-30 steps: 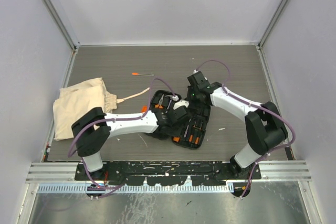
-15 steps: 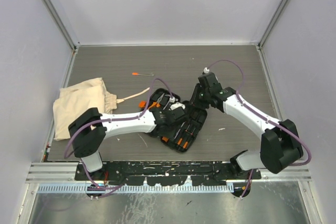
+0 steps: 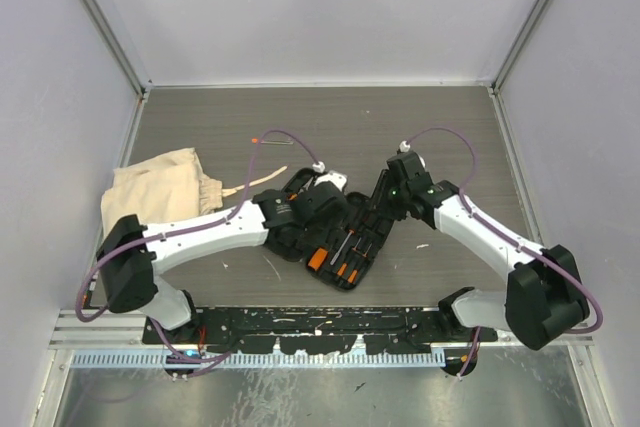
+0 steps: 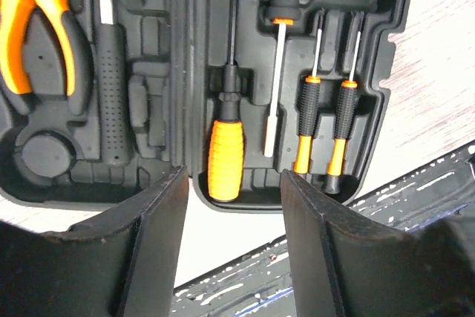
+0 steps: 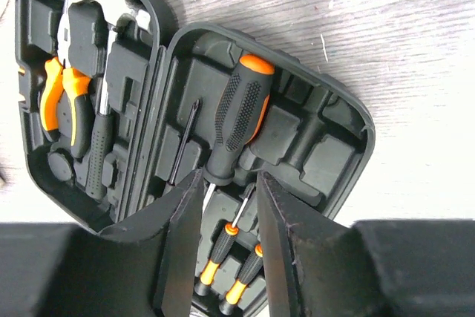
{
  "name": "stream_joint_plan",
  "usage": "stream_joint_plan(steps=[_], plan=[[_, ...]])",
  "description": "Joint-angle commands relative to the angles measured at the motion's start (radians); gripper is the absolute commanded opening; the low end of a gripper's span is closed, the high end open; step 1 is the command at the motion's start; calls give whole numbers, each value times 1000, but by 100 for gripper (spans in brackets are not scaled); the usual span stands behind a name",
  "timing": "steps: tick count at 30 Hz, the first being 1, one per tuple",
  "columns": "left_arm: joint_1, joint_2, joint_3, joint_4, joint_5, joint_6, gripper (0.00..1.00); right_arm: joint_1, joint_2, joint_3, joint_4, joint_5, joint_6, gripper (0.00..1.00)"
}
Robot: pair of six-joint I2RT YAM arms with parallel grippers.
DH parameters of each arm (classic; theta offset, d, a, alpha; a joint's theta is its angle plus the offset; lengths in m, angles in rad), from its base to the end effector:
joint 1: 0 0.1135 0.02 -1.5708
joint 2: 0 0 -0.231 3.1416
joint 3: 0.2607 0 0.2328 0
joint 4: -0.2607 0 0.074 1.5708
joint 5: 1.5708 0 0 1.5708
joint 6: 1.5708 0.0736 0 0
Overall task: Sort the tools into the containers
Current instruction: Place the screwdriver in the storage box.
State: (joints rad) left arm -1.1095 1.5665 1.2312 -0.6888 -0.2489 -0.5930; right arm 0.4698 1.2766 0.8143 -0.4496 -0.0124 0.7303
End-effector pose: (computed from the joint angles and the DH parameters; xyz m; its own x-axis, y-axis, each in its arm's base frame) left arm 0.1617 -0.2845 0.2030 -0.7685 0.3292 -0.5487 0.4600 0.8803 -0.1160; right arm 0.2416 0.1237 0.1713 -0.8317 0.3258 -0.4496 0.1280 0.9004 0.4157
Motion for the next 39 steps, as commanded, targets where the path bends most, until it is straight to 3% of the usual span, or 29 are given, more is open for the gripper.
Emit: stream_joint_plan(steps=[1,9,14,17,30,35,39], plan=[[67,-89,-30,34,7,18,54,-2,-66,-29,36,-25,29,41],[355,-179,-130,31,106,68,56,62,-140,-145,97,-129,123,48],[498,-185,-141,-14,125,107,57,81,-174,-155,-46,3,151,48],[519,-192,-153,-7,132,121,57,81,-195,-166,-104,77,148,45],[522,-174,-188,1,129,127,57,82,-69,-211,-84,23,133,42],[526,-184,-190,-6,121,132,57,32,-19,-216,-37,27,108,24],[532,-193,-190,-16,114,137,58,-44,7,-195,-33,31,47,20]])
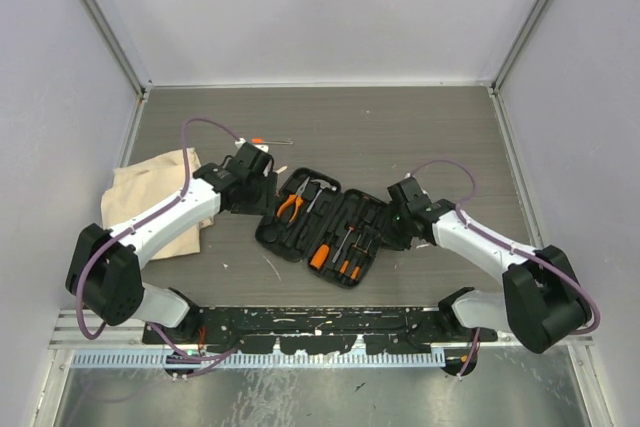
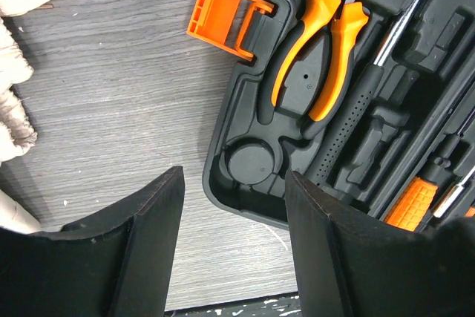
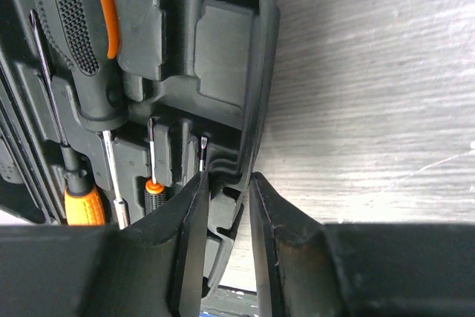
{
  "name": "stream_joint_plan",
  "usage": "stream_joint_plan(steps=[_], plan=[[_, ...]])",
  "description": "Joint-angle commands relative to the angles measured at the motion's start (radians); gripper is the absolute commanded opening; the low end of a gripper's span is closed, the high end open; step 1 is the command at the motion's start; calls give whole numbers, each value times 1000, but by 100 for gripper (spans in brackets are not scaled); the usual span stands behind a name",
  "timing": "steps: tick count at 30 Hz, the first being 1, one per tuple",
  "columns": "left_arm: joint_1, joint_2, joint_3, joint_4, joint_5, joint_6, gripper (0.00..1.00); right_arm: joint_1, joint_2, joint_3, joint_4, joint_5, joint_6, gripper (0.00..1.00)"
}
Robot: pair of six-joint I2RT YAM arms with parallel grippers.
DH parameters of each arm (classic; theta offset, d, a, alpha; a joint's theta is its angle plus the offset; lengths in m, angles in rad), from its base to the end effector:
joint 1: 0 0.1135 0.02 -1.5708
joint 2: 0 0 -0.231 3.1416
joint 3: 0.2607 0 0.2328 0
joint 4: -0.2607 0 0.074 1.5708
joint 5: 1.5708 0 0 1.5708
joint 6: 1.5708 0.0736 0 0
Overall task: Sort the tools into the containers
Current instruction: Place the screwdriver in the storage box.
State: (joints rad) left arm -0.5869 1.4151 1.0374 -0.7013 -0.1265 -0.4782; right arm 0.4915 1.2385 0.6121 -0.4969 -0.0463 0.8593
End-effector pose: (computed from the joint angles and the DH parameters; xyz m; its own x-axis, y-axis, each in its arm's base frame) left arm 0.2423 -0.1500 0.1849 -0.8816 0.0381 -0.4704 0.1059 0.9873 -0.1186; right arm 0.1975 0.1096 0.1156 -0.8894 0.3820 -0.2509 0.2826 0.8911 0.3550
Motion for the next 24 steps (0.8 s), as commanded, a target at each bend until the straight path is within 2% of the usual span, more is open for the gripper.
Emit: stream_joint_plan(steps=[1,6,11,24], plan=[[11,-44,2,-5,-8,23,58,-91,51,10,13,64,-103,20],[30,-61,-6,-9,-7,37,58,-220,97,62,-12,71,-223,21],[53,-65,0,-15,2,44,58,-298,169,157,-61,108,-306,28],[95,-2,52,-7,15,34,59,-476,209,308,-90,62,-383,38]])
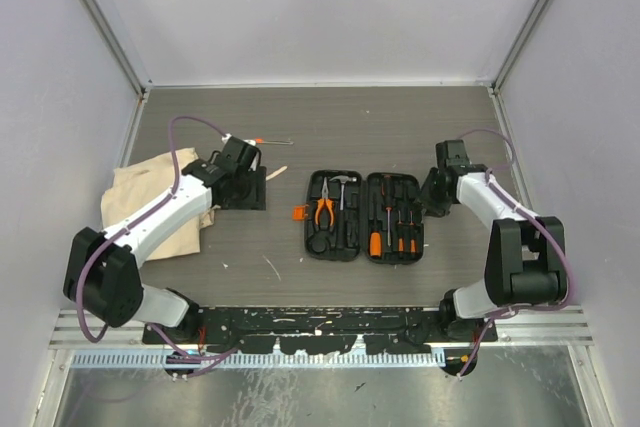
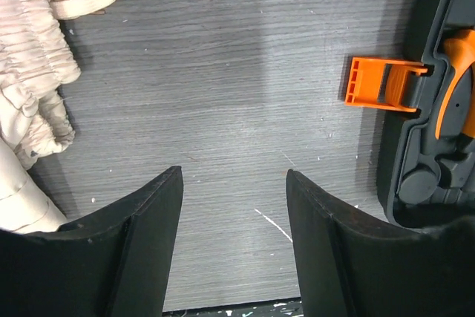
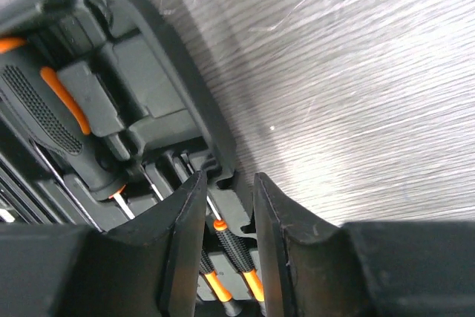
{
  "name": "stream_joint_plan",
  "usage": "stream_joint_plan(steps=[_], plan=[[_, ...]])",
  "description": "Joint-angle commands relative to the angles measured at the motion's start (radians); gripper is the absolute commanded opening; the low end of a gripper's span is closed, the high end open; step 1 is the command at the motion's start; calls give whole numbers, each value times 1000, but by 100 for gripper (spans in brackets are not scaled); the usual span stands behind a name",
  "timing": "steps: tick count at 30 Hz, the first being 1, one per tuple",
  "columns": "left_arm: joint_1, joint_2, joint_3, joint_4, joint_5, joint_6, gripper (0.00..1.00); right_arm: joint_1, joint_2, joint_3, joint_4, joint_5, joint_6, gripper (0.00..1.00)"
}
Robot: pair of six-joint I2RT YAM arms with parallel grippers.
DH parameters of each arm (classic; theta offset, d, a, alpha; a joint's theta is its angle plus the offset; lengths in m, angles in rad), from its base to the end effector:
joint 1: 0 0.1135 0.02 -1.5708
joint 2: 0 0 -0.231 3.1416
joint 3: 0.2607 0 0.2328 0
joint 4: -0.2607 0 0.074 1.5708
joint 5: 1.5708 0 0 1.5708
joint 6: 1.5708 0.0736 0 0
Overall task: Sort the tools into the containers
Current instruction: Place the screwdriver in the storage box, then pick up the utility knife at the center of the board.
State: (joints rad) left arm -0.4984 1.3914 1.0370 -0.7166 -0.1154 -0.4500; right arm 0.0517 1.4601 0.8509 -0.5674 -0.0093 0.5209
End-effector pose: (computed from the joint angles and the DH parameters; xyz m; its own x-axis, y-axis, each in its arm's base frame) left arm 0.2509 -0.1269 0.1899 -0.8796 -0.0132 -0.4755 0.0486 0.9919 -0.1175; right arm 0.2696 0.0146 0.1273 -0.8273 0.4555 -0.3289 0.4110 0.8898 0.1986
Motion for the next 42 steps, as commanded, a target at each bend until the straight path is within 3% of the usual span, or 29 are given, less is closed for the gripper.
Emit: stream_joint_plan(steps=[1,11,23,28,42], plan=[[8,30,65,10,3,1,59,-38,-24,81,-18,12,-48,38],[62,186,264,21,-65,-76,59,-39,-234,104,23,-100,-49,44],[146,611,688,-40,-142,-127,62,-39,-360,-91,95,-215,49,45],[171,739,835,-103,-205,-206,66,-39,-379,-117,93,-240,53,45],[187,919,1056,-201,-267,-448,71,-39,-373,-137,86,-294,44,45]])
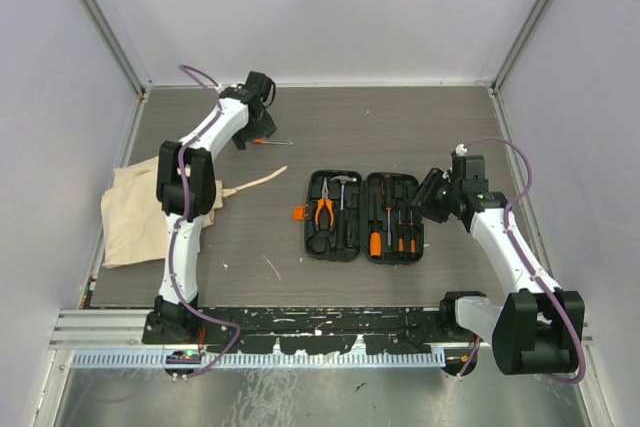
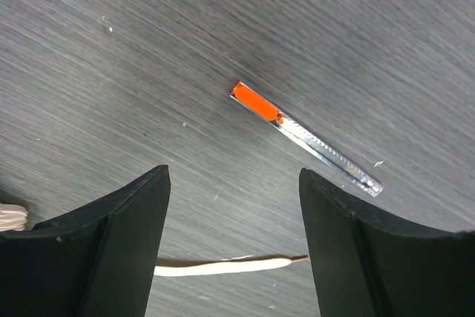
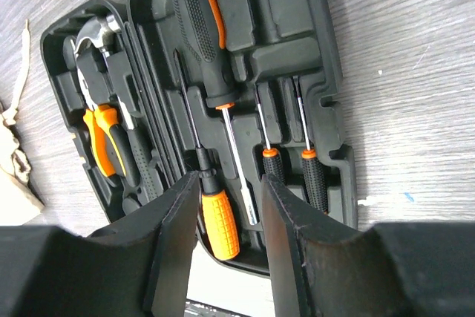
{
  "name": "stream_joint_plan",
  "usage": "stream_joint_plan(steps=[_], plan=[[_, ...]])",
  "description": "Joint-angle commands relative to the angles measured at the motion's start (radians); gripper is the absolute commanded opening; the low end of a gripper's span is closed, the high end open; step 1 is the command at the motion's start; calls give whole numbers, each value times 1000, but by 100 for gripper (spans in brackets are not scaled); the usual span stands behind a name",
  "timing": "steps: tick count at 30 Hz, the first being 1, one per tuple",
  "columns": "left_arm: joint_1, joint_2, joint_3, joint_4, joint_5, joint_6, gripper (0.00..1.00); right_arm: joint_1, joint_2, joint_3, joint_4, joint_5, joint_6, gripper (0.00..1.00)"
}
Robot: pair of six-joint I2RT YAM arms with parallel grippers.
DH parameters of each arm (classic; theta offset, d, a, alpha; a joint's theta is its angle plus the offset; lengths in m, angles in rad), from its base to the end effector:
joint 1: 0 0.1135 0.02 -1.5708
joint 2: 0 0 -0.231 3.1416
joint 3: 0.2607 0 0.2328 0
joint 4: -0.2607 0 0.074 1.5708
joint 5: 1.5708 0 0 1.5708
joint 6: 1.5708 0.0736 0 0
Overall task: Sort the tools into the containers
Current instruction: Pick up the utility knife at the center of the board.
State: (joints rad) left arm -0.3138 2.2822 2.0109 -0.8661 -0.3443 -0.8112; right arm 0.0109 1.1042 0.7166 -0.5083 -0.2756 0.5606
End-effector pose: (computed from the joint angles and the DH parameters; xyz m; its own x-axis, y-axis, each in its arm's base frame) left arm 0.4488 -0.1195 0.1560 -0.7074 -0.4880 -0.5113 -0.5187 0.8498 -0.0936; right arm 0.2373 0.0226 0.1773 -0.7572 0.5034 -0.4162 0.2622 0.8179 0.5122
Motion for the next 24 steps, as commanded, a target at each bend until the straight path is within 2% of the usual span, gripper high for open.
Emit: stream_joint_plan(steps=[1,12,17,24], plan=[[4,40,97,-64,-39,-99,71,1,-17,-5,24,-30,2,45],[-1,145,234,-164,-59,-164,70,1,-23,-14,18,-36,-8,45],[-3,154,218,-147,-54,-144,62,1,-25,-12,10,-36,-13,45],[-2,151,170,-97,-31,-89,45,1,-21,-12,9,-38,-17,45]])
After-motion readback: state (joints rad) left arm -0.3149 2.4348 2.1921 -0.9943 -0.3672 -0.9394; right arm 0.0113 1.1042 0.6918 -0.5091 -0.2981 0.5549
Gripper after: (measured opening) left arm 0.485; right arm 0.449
